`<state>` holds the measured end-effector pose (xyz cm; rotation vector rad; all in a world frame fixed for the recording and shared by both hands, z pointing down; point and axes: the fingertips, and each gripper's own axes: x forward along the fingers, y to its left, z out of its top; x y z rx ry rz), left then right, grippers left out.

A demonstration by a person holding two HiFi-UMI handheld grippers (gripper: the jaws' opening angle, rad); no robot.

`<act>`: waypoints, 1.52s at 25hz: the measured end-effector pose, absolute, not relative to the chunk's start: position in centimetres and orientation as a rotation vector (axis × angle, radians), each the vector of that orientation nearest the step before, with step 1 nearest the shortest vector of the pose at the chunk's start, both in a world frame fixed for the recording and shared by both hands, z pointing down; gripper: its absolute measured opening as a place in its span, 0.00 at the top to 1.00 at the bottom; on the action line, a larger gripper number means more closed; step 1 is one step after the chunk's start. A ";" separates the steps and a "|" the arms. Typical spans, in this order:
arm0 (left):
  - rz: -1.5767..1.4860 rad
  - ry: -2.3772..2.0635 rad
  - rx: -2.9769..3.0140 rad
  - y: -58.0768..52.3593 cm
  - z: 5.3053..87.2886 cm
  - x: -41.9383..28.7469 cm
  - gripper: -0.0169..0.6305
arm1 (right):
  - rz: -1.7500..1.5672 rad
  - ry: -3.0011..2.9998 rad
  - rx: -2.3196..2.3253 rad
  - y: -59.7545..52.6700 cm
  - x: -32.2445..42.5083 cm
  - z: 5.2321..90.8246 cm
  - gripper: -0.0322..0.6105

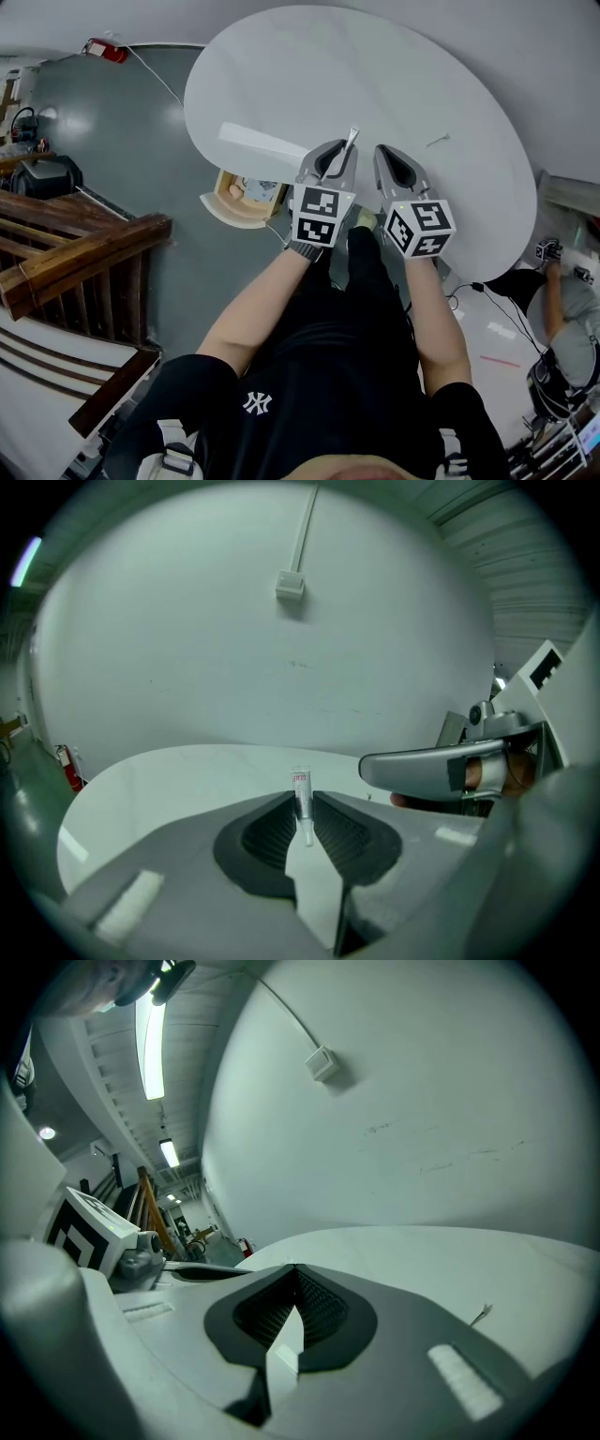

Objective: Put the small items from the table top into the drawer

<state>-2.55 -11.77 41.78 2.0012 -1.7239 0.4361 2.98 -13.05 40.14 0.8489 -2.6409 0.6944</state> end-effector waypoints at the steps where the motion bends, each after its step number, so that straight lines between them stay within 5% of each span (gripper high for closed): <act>1: 0.428 -1.735 2.000 -11.5 41.4 -3.1 0.88 | 0.685 -2.645 0.837 -12.8 2.5 40.0 0.91; 24: 0.217 -2.051 1.672 1.5 41.2 -21.5 0.88 | 0.536 -2.736 0.394 -2.0 -17.0 39.8 0.91; 38: 0.201 -2.103 1.425 9.4 47.8 -27.5 0.88 | 0.536 -2.675 0.218 4.6 -22.3 44.8 0.91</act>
